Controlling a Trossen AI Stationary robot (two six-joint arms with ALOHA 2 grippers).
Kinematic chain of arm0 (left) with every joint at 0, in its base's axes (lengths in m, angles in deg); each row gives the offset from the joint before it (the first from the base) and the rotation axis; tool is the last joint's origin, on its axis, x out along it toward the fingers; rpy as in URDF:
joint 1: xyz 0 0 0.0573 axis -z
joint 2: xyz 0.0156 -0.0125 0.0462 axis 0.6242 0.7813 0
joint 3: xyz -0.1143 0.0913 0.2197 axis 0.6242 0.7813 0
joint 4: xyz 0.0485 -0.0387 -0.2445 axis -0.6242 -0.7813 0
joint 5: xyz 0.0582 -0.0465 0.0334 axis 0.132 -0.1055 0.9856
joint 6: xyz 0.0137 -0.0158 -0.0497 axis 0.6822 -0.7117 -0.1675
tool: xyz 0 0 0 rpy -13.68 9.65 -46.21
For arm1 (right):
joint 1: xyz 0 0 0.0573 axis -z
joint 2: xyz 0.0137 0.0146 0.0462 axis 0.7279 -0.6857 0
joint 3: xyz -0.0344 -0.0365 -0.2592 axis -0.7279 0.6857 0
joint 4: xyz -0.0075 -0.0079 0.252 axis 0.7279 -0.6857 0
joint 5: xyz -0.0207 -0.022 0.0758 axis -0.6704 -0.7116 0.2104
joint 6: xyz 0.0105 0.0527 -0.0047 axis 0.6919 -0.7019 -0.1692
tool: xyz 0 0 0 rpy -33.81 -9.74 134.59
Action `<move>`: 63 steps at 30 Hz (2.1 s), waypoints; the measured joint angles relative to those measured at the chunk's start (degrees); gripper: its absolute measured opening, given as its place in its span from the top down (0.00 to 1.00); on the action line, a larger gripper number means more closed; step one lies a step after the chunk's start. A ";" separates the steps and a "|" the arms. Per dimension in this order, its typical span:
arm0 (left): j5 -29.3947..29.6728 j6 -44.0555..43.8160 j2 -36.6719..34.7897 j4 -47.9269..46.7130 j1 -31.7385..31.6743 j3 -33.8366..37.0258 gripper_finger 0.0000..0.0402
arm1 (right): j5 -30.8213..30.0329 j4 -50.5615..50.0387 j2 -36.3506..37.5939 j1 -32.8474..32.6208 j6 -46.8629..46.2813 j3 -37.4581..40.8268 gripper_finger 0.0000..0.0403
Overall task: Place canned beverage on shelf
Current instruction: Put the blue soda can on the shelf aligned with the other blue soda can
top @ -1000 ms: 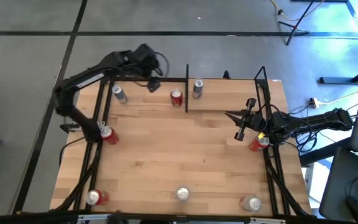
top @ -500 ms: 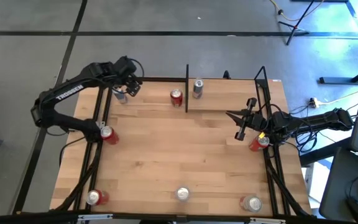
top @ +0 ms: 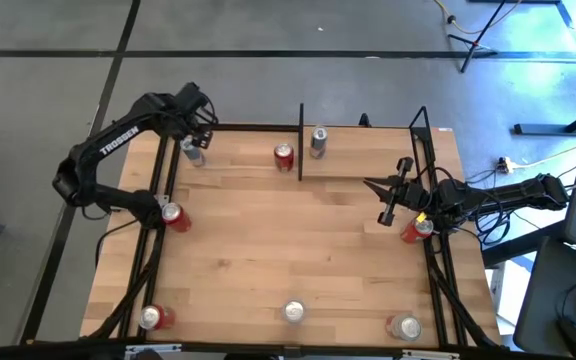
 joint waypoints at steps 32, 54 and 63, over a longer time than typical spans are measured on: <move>-4.63 3.55 11.35 4.41 -3.47 4.63 0.26 | 0.02 -0.31 0.00 0.00 -0.01 0.00 0.95; -12.36 9.13 9.86 0.16 25.04 -8.64 0.53 | 0.02 0.93 0.02 -0.01 0.13 0.00 0.95; -12.50 4.33 21.20 0.71 42.84 -22.25 0.51 | 0.02 0.98 0.00 0.01 0.15 0.00 0.95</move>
